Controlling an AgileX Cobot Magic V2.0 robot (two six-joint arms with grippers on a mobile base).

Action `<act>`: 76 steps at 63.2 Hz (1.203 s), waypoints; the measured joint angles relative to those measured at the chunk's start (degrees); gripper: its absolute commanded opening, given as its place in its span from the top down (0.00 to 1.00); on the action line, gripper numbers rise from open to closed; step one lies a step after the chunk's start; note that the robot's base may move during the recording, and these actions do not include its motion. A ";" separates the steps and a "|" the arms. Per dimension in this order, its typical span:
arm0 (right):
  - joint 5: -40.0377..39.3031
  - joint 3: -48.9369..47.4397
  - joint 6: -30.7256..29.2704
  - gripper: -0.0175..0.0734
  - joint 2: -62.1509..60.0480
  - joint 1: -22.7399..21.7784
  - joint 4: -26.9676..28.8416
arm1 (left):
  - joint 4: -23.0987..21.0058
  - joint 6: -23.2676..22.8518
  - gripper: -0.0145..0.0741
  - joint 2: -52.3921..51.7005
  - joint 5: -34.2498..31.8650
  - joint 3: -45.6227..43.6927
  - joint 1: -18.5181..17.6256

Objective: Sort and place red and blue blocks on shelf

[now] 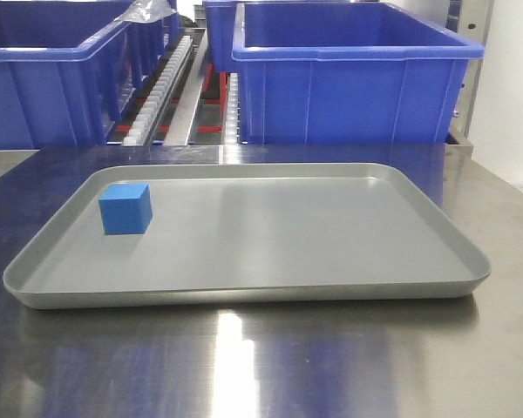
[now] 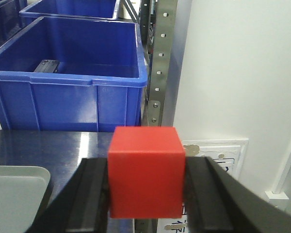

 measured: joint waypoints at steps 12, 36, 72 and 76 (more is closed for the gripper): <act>0.00 0.03 0.00 0.75 0.00 0.00 0.00 | -2.30 0.00 0.70 7.03 2.91 -6.24 0.00; 0.00 0.13 0.00 0.75 0.00 0.00 0.00 | -1.67 0.00 0.70 28.25 5.50 -15.09 0.00; 0.03 0.13 0.00 0.75 0.00 0.00 0.00 | 3.39 -1.75 0.38 60.53 6.80 -33.32 -17.65; 0.03 0.13 0.00 0.75 0.00 0.00 0.00 | 4.14 -3.45 0.30 64.53 6.80 -35.96 -20.16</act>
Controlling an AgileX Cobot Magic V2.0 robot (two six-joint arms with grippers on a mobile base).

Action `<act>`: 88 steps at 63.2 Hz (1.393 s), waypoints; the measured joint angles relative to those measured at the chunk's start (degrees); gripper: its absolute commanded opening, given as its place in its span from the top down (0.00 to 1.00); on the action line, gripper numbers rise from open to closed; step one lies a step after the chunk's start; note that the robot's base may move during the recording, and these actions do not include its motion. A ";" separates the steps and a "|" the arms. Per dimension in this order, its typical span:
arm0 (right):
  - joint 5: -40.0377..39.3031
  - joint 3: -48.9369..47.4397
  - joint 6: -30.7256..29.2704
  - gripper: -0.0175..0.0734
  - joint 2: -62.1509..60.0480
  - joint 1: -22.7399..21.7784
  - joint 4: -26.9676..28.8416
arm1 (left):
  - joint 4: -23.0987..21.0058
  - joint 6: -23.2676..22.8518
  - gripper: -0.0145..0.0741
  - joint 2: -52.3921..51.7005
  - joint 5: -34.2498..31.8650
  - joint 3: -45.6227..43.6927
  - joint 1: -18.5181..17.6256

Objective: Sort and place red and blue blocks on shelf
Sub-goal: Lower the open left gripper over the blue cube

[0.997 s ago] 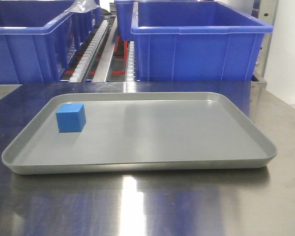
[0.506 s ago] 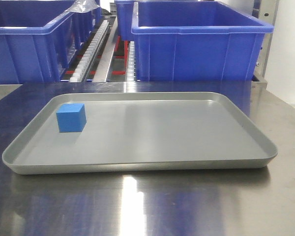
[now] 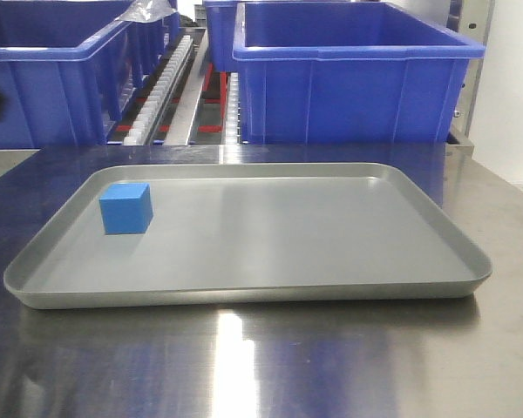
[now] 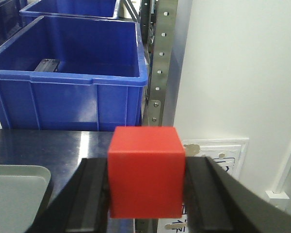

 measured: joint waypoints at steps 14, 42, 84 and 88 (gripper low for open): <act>0.00 0.00 0.00 0.75 0.00 0.00 0.00 | 1.18 -4.56 0.27 10.95 0.88 -8.63 -6.98; 0.00 0.00 0.00 0.75 0.00 0.00 0.00 | 10.67 -22.95 0.27 28.82 17.86 -27.08 -10.15; 0.00 0.00 0.00 0.75 0.00 0.00 0.00 | 15.51 -29.66 0.27 34.20 23.68 -32.87 -12.96; 0.00 0.00 0.00 0.75 0.00 0.00 0.00 | 15.51 -29.66 0.27 34.91 24.03 -32.87 -13.47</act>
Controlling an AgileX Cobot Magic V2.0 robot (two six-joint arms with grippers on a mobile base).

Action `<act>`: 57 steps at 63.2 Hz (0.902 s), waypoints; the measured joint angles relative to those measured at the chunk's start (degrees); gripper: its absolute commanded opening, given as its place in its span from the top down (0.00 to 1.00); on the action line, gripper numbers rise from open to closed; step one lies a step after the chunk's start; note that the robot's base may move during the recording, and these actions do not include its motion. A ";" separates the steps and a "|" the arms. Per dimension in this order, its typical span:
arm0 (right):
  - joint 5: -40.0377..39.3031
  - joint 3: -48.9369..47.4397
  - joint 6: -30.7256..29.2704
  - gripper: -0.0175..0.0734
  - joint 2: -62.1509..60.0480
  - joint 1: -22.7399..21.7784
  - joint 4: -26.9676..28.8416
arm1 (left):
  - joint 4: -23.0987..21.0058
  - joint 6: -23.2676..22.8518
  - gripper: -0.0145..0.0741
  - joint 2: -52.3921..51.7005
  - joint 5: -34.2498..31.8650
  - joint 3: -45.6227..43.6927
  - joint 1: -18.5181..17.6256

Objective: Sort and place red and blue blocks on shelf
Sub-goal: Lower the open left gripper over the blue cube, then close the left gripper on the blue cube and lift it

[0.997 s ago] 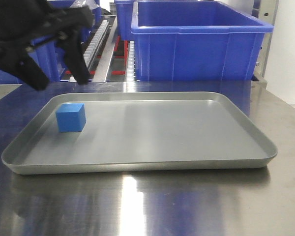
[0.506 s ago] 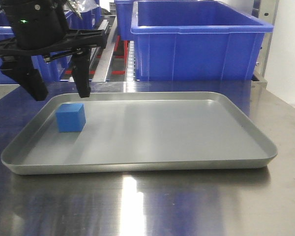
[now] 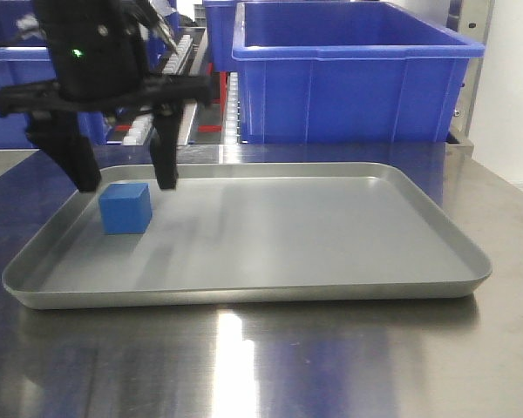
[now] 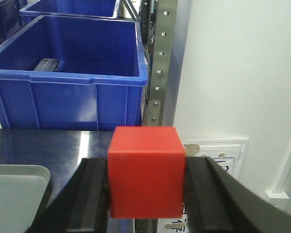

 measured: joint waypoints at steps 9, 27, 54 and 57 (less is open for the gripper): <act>0.00 0.00 0.00 0.75 0.00 0.00 0.00 | 0.09 -0.09 0.27 0.21 0.13 0.00 -0.25; 0.00 0.00 0.00 0.75 0.00 0.00 0.00 | 0.22 -0.09 0.27 0.21 0.36 0.00 1.19; 0.00 0.00 0.00 0.75 0.00 0.00 0.00 | -1.91 -0.09 0.27 1.86 0.29 -0.05 2.22; 0.00 0.00 0.00 0.75 0.00 0.00 0.00 | -2.17 -0.09 0.28 2.09 0.17 -0.05 2.22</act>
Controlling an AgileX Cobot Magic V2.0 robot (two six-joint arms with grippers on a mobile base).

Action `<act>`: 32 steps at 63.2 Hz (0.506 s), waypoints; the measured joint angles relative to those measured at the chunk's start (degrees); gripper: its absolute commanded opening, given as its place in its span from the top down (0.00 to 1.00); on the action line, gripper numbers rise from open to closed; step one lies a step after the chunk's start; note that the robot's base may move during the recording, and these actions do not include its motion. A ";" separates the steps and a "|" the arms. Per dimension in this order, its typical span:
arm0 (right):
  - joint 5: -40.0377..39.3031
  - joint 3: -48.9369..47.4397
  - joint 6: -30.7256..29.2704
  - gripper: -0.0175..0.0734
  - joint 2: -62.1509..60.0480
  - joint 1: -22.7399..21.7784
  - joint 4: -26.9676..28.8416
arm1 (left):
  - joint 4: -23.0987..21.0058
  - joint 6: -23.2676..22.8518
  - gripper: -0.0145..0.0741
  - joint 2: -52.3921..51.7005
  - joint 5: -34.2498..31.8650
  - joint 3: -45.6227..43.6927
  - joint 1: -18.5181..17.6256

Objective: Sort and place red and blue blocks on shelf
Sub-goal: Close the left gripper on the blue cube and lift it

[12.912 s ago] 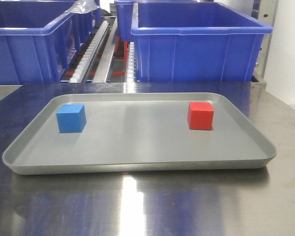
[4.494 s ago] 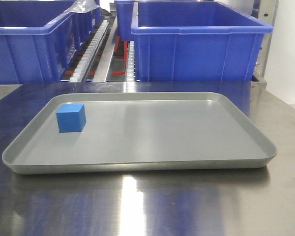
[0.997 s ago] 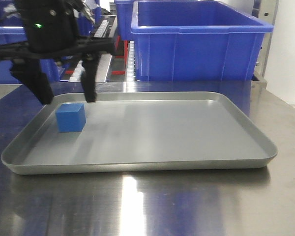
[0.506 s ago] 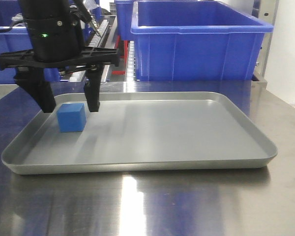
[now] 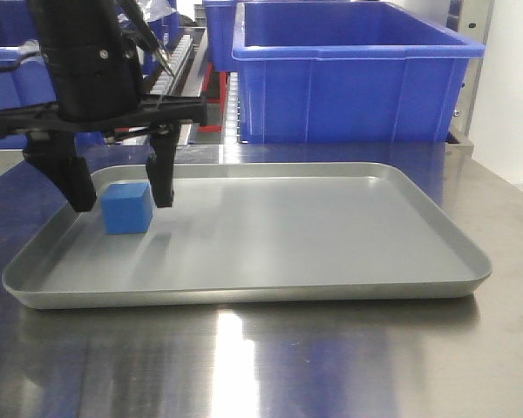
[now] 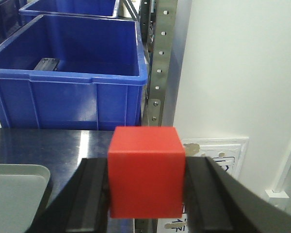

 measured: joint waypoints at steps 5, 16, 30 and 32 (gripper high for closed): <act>0.00 0.00 0.00 0.75 0.00 0.00 0.00 | -0.13 0.00 0.29 0.12 -0.10 0.00 -0.12; 0.00 0.00 0.00 0.75 0.00 0.00 0.00 | -0.23 -0.14 0.37 0.93 -0.08 0.00 -0.12; 0.00 0.00 0.00 0.75 0.00 0.00 0.00 | -0.23 -1.22 0.57 1.69 -0.08 0.00 -0.12; 0.00 0.00 0.00 0.75 0.00 0.00 0.00 | -0.23 -1.20 0.60 1.69 -0.08 0.00 -0.12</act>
